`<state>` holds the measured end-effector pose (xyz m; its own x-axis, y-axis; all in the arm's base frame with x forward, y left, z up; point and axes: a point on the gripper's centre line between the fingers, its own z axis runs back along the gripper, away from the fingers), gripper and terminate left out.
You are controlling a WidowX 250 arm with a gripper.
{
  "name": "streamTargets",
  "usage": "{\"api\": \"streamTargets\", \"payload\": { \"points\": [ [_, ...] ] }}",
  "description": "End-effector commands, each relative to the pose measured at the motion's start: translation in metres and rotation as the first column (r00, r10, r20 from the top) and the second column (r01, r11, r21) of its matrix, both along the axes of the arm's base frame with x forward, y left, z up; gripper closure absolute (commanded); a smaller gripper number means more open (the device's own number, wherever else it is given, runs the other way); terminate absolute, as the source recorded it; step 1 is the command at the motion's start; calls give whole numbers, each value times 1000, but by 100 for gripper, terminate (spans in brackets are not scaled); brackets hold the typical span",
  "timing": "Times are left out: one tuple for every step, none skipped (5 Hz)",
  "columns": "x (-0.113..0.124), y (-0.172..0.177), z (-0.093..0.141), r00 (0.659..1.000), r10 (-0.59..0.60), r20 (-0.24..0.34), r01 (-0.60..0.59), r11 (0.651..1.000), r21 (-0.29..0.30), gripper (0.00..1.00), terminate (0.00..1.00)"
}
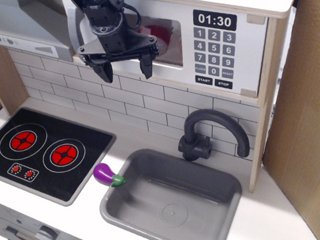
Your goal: Close microwave
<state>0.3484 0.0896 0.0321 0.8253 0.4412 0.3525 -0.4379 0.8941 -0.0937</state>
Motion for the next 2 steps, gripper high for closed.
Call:
{"api": "streamTargets", "payload": {
  "points": [
    [9,5,21,997,17,71,-18,1000,12,0,0],
    [8,5,23,995,18,99,-19,1000,14,0,100]
  ]
}}
